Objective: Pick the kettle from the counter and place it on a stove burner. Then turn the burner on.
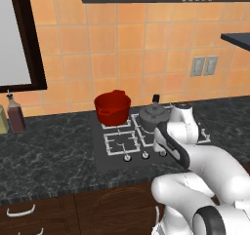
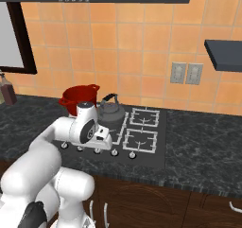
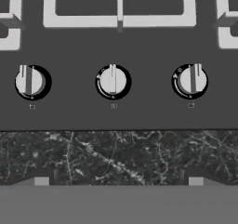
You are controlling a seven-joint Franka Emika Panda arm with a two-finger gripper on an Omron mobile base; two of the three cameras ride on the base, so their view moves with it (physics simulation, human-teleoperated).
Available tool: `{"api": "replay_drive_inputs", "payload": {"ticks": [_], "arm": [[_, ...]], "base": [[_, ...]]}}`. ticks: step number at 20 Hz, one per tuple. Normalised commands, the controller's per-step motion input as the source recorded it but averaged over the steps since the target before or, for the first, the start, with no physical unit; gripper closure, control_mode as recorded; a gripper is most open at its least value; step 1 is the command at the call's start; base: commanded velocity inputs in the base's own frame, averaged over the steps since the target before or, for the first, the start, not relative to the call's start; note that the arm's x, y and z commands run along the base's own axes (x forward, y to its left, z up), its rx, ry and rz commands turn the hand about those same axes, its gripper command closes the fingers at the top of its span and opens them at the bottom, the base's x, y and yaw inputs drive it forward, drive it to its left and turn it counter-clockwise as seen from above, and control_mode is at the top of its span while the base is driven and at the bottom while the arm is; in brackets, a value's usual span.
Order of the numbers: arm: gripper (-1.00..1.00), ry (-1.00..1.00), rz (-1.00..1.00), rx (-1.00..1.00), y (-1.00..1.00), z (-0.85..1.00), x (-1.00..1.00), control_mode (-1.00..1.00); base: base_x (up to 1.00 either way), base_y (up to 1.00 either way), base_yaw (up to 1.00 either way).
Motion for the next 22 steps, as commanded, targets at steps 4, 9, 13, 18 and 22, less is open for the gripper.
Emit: {"api": "replay_drive_inputs", "payload": {"ticks": [4, 9, 13, 18, 22], "arm": [[-1.0, 0.05, -0.01, 0.0, 0.0, -0.2, 0.09, -1.0], [-1.0, 0.01, 0.0, 0.0, 0.01, -0.13, 0.1, -1.0], [-1.0, 0.0, 0.0, 0.0, 0.03, -0.15, 0.11, -1.0], [-1.0, 0.0, 0.0, 0.0, 0.05, -0.17, 0.12, -1.0], [-1.0, 0.0, 0.0, 0.0, 0.05, -0.16, 0.12, -1.0]], "base": [[0.0, 0.0, 0.0], [0.0, 0.0, 0.0], [0.0, 0.0, 0.0], [0.0, 0.0, 0.0], [0.0, 0.0, 0.0]]}}
